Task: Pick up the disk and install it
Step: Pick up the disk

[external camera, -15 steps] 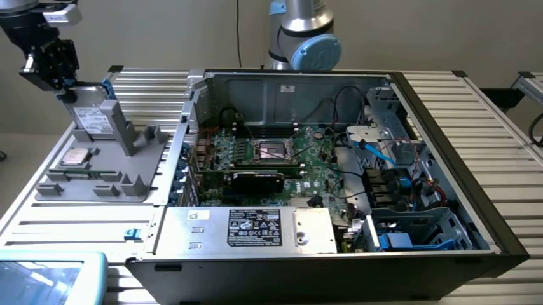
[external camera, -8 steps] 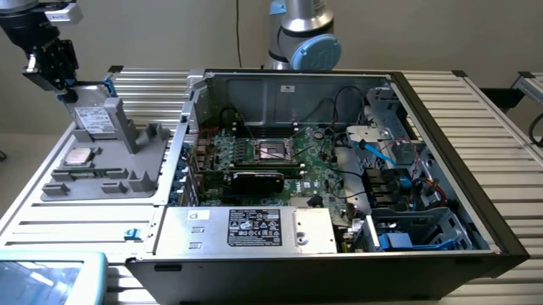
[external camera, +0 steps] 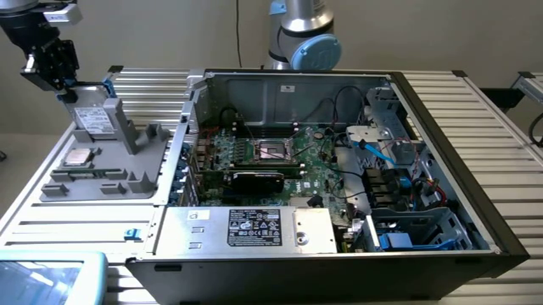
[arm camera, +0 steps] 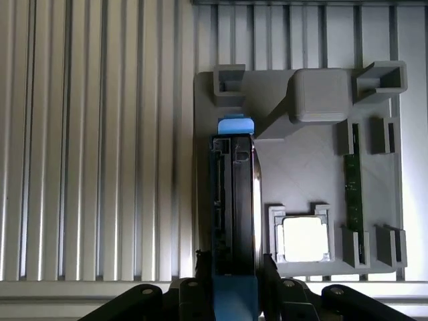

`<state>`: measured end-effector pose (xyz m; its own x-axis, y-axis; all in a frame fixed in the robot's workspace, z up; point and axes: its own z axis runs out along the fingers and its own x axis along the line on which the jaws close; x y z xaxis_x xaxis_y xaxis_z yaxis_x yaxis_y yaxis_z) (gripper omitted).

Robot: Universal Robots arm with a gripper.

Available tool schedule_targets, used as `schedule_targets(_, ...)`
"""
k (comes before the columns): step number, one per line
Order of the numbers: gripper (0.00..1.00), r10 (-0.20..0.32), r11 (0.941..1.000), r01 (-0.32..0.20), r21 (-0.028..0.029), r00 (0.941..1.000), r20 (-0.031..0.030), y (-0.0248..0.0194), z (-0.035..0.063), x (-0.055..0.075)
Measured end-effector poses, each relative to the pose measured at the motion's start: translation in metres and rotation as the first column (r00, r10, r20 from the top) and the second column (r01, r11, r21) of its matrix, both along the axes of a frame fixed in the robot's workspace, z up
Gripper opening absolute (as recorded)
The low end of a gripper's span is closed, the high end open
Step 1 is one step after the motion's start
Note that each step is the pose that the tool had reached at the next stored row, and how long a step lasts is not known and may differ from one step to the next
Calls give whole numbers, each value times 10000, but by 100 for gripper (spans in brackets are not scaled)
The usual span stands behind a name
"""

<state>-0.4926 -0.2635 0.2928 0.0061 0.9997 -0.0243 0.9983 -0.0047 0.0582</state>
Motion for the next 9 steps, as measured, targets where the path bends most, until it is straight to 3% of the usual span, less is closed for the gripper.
schedule_targets(9,37,0,10000,0,0,10000,1,0,0,0)
